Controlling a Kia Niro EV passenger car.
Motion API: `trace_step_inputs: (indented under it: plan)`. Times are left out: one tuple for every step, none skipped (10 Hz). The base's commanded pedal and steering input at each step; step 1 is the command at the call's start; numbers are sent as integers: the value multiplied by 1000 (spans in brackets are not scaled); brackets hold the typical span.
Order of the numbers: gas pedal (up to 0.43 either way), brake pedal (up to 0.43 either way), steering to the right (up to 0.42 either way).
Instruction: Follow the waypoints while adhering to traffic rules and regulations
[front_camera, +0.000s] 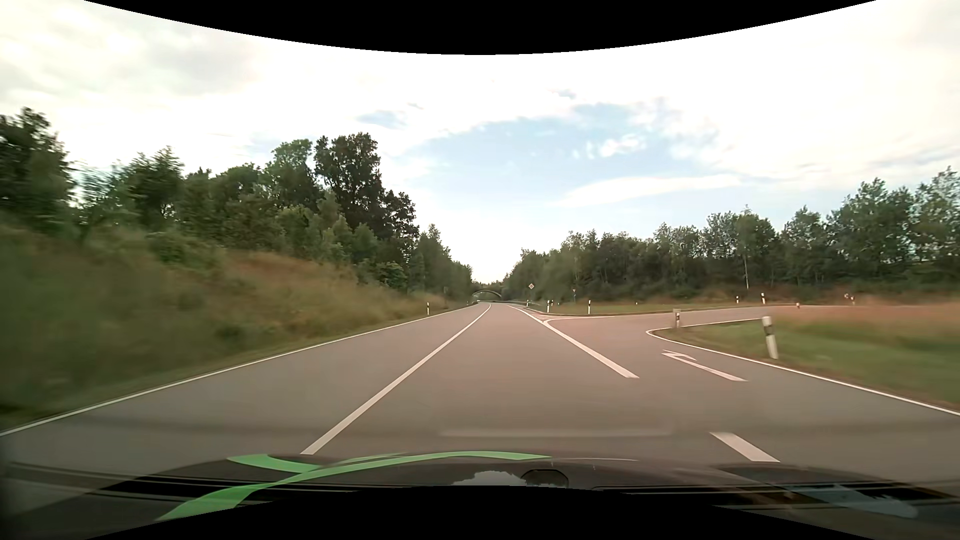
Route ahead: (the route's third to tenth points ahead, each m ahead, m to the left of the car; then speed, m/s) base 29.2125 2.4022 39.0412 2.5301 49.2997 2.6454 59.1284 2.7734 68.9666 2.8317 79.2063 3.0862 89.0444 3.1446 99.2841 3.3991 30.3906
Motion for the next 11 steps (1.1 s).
trace_step_inputs:
  plan:
    - [358, 0, -3]
    - [319, 0, -3]
    - [319, 0, -3]
    - [319, 0, -4]
    - [319, 0, -4]
    - [319, 0, -3]
    - [331, 0, -3]
    - [331, 0, -4]
    - [331, 0, -3]
    - [319, 0, -3]
    - [311, 0, -3]
